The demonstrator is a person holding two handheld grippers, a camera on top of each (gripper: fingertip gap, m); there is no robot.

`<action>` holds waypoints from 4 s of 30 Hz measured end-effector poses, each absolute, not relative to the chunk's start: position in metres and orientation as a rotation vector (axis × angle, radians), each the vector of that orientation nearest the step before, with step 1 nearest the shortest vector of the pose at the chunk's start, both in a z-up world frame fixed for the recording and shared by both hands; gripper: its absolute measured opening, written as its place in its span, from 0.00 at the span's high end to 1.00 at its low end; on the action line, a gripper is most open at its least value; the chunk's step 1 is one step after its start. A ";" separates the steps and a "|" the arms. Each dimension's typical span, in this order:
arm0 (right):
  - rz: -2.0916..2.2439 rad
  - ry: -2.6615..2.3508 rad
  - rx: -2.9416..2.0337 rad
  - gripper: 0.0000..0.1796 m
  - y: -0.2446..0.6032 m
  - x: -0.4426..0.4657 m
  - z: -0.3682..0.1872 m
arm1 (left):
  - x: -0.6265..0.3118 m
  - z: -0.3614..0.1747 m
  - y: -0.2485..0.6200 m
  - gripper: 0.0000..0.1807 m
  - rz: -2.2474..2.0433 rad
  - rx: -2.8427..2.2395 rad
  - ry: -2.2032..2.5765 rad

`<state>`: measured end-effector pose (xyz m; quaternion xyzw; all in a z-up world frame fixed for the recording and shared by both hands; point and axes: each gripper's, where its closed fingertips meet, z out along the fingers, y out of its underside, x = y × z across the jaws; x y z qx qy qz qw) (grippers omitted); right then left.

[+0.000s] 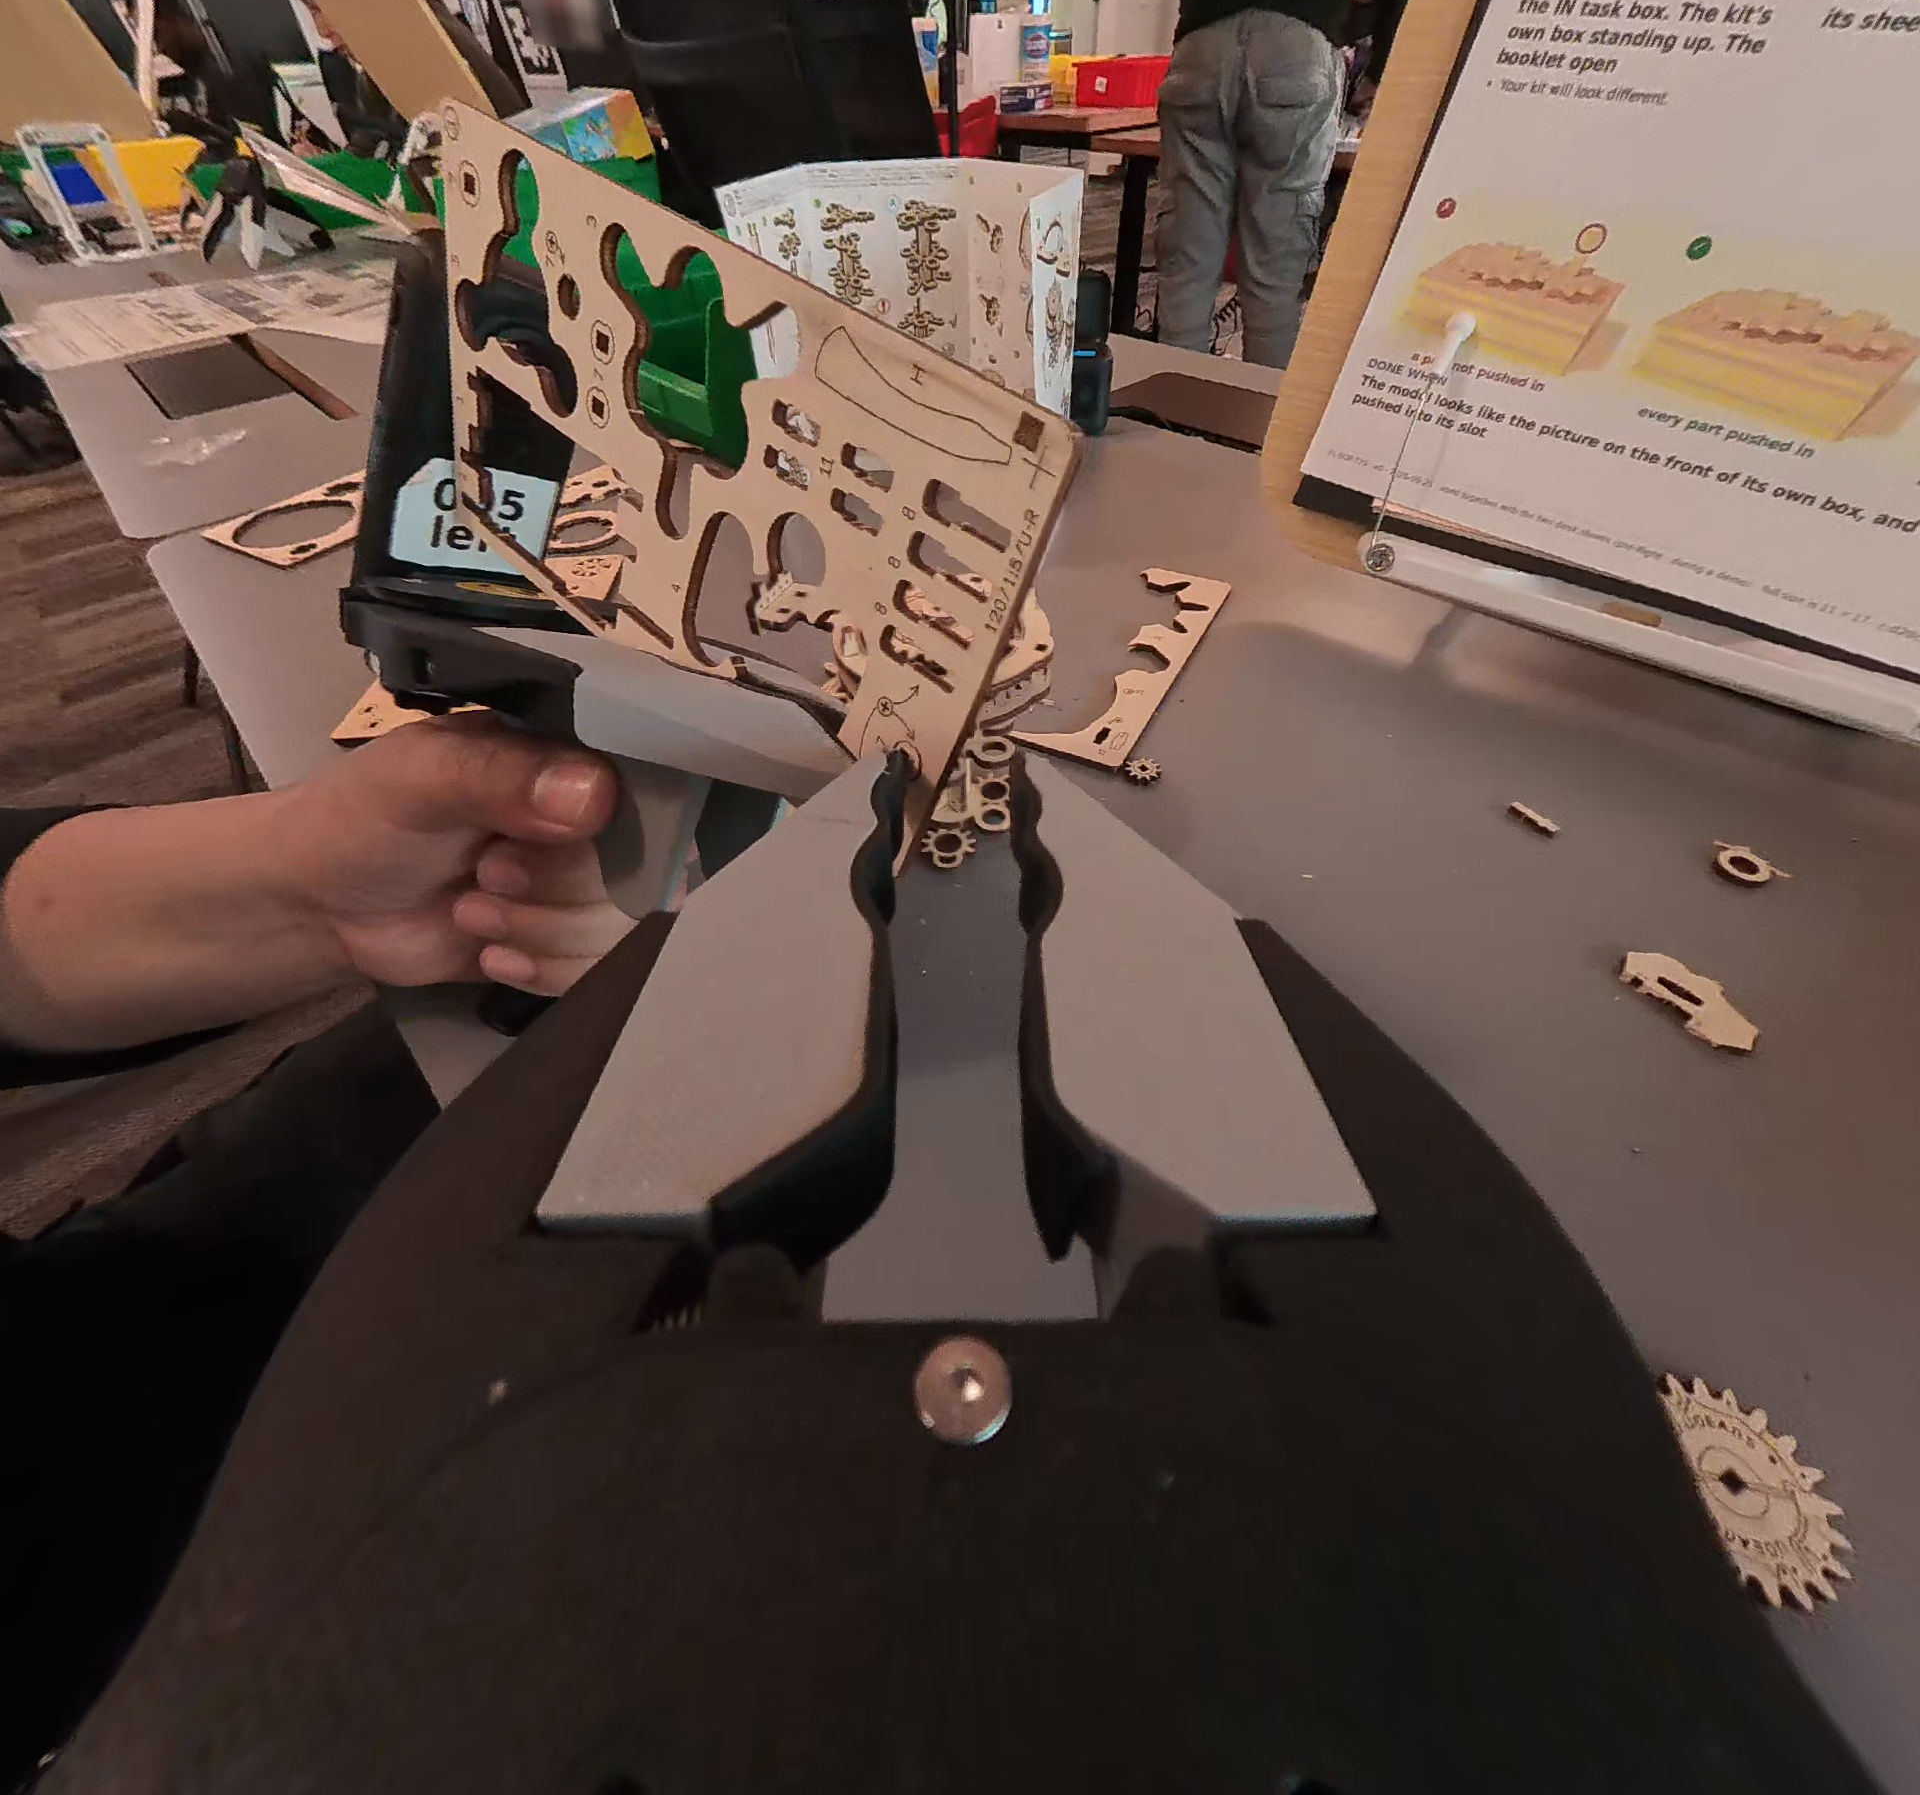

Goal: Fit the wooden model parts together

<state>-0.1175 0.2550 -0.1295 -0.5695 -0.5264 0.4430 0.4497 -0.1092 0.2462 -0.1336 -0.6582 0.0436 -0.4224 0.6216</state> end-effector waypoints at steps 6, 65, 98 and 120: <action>1.099 -1.310 -1.400 0.87 0.261 -0.116 -0.135 | -0.106 -0.141 0.251 1.00 -0.864 -1.585 0.108; 1.573 -1.493 -1.430 0.98 0.269 -0.111 -0.151 | -0.102 -0.152 0.270 1.00 -0.649 -1.677 0.082; 1.493 -1.571 -1.541 0.98 0.272 -0.130 -0.146 | -0.122 -0.146 0.273 1.00 -0.707 -1.610 -0.017; 1.629 -1.573 -1.441 0.87 0.278 -0.129 -0.141 | -0.119 -0.138 0.269 1.00 -0.872 -1.534 -0.012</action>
